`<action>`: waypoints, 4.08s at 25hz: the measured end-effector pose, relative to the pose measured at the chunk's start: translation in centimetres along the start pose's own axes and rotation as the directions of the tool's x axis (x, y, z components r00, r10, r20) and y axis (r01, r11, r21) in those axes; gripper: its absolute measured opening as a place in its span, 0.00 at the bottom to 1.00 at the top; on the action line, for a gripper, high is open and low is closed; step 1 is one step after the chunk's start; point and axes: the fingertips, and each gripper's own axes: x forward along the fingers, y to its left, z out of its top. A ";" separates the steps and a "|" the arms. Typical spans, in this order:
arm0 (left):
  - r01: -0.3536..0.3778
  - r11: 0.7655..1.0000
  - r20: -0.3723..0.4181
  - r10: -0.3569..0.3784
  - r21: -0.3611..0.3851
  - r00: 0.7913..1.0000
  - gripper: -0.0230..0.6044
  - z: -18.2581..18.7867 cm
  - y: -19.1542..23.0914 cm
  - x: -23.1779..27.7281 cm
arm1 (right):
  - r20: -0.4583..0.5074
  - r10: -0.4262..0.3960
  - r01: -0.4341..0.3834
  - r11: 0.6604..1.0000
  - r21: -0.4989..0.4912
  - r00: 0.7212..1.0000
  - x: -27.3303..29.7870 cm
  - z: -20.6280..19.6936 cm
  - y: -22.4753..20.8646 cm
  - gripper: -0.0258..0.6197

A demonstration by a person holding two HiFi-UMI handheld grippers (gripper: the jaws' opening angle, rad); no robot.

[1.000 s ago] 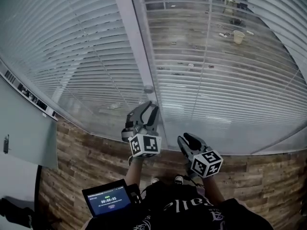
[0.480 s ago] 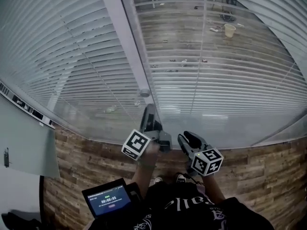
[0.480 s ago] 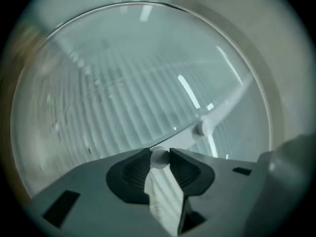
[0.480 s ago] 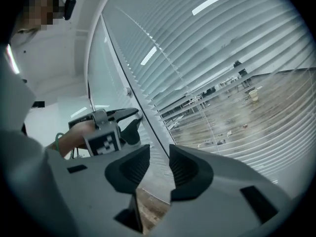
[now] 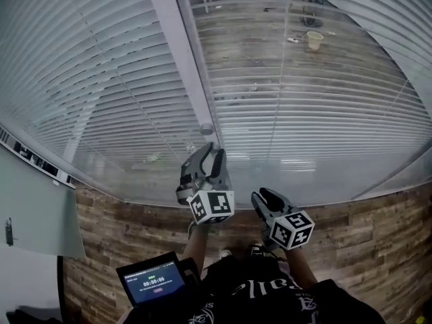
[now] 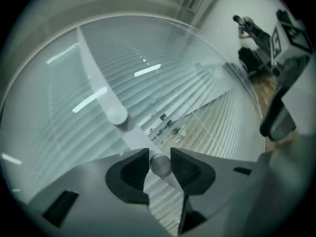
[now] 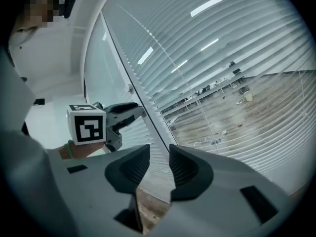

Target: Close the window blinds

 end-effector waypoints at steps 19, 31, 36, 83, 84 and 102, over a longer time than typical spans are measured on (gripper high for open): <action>0.067 0.658 0.156 0.077 -0.750 0.985 0.29 -0.9 3.2 -1.5 | 0.006 -0.041 0.041 0.999 0.013 0.999 -0.8 -0.9 0.9 0.25; 0.054 0.726 0.124 0.044 -0.686 0.991 0.23 -1.9 1.3 -0.4 | 0.012 -0.038 0.038 0.999 0.007 0.999 -1.1 -0.7 0.8 0.25; 0.248 -0.414 0.178 0.200 -0.876 0.963 0.23 -3.2 1.4 -0.5 | 0.015 -0.053 0.053 0.999 0.014 0.998 -2.2 -0.9 -0.3 0.25; 0.587 0.534 0.326 -0.507 -0.609 0.798 0.04 -9.5 -9.6 -42.7 | 0.090 -0.186 0.187 0.982 0.001 0.978 -15.4 -18.4 28.8 0.25; 0.591 0.529 0.328 -0.510 -0.609 0.795 0.04 -8.9 -10.5 -43.5 | 0.092 -0.185 0.186 0.983 0.002 0.978 -16.6 -18.8 29.0 0.25; 0.502 0.500 0.240 -0.499 -0.706 0.833 0.04 -3.9 -22.6 -63.4 | 0.044 -0.148 0.146 0.988 0.048 0.988 -36.8 -29.3 32.6 0.25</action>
